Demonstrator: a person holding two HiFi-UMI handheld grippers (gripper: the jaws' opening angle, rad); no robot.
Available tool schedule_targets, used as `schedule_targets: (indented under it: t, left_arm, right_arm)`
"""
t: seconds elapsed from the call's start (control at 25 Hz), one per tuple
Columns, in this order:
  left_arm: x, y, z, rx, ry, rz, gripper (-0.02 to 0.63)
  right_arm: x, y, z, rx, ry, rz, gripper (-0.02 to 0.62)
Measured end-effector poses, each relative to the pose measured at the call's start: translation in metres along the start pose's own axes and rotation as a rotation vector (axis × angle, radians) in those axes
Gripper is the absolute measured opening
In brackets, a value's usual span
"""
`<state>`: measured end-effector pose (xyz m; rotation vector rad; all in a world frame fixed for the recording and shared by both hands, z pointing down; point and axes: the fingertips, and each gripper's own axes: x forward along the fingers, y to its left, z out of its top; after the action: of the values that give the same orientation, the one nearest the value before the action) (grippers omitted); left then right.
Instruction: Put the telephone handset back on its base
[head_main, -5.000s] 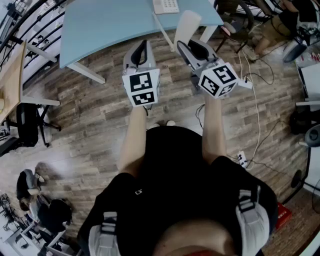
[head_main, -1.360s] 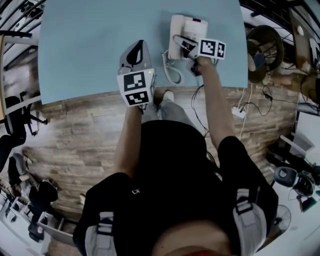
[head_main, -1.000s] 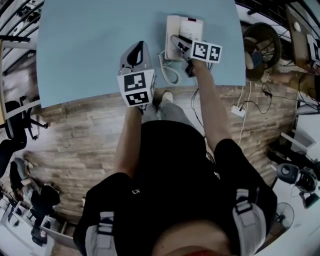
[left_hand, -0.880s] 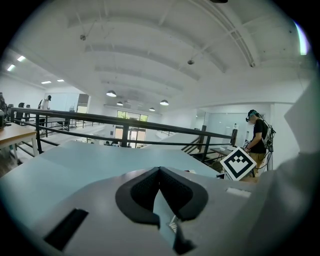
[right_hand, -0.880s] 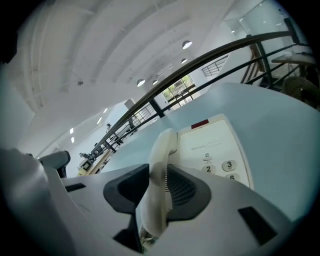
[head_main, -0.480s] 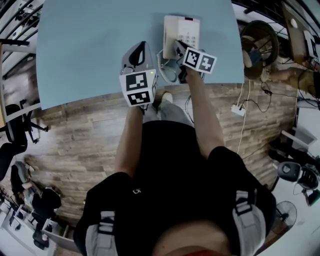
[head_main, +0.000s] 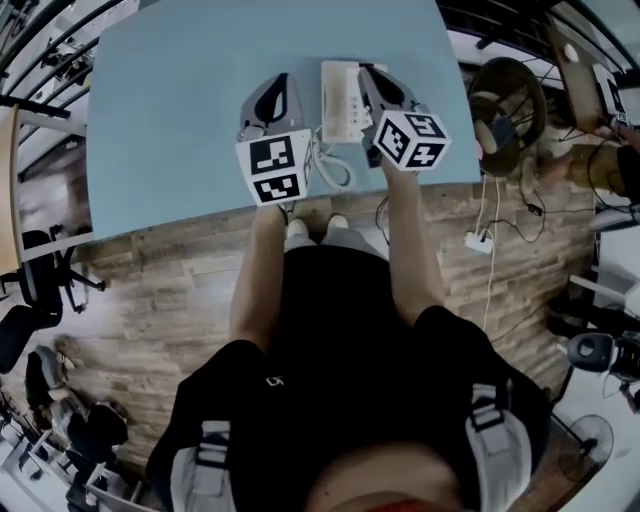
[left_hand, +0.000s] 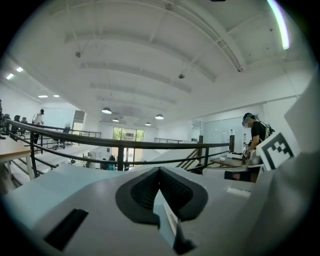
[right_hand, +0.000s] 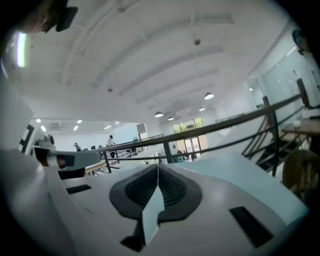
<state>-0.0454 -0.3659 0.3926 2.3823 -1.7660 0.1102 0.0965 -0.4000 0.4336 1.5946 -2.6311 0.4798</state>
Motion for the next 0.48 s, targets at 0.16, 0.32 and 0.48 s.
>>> schedule_targets:
  t: [0.16, 0.32, 0.48]
  left_arm:
    - [0.008, -0.004, 0.040, 0.040, -0.076, 0.009, -0.002]
    - [0.011, -0.018, 0.071, 0.129, -0.141, 0.028, -0.002]
    - [0.011, -0.033, 0.073, 0.138, -0.149, -0.008, -0.002]
  right_arm:
    - [-0.019, 0.023, 0.058, -0.212, -0.102, 0.044, -0.003]
    - [-0.037, 0.027, 0.084, -0.272, -0.122, 0.057, -0.003]
    - [-0.046, 0.023, 0.095, -0.311, -0.140, 0.020, -0.003]
